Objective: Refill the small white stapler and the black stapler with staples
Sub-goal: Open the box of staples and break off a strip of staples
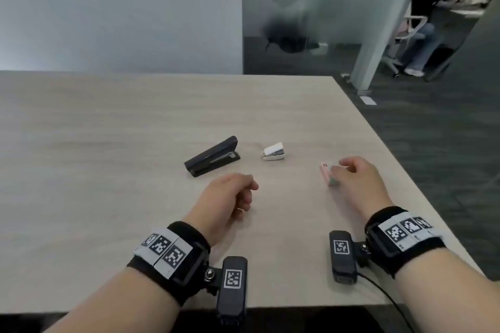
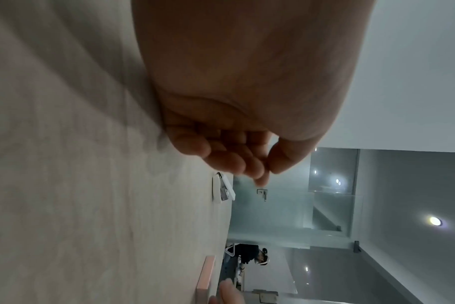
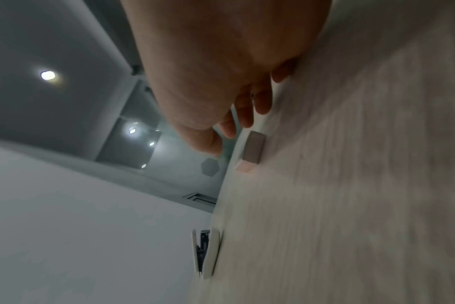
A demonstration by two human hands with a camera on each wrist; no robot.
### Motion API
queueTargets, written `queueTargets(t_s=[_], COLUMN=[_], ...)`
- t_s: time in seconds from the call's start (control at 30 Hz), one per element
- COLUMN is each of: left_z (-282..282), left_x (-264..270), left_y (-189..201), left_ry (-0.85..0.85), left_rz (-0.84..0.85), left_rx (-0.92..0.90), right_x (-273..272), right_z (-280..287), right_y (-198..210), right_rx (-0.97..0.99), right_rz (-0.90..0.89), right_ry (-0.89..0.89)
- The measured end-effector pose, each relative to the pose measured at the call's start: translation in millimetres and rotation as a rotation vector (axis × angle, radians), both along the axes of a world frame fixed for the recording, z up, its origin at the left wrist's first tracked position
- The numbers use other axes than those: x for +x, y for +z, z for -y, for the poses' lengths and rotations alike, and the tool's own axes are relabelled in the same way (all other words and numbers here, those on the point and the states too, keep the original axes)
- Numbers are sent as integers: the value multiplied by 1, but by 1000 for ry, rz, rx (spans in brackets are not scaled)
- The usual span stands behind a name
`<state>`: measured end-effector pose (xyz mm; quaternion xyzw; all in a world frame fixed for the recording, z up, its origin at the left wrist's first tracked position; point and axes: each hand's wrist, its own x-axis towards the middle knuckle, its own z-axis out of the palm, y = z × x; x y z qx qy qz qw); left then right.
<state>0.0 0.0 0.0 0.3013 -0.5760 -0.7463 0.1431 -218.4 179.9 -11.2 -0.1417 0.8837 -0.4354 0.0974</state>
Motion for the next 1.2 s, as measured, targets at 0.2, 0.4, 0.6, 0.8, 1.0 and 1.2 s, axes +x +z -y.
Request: queueTargets(t_s=[0.2,0.4,0.6,0.8,1.0,1.2], left_z=[-5,0,10,14,13,16], left_x=[0,-9,-19,-3,0,2], left_y=[-4,-2,-2,-18,-19,-21], left_ry=[108,119,44,44,105,94], left_rz=[-70,-38,-38,-143,-200,-260], left_rx=[1,-12,-24,-46,-97,-21], right_x=[21,41,95,96,88,87], right_z=[4,12,49,61,54,58], right_y=[6,9,7,-7,-11,-15], right_rx=[377,219,-177,-223,-312,-415], right_rz=[-105,-84,-38,-46,54,130], right_ry=[-36,108,552,570,554,579])
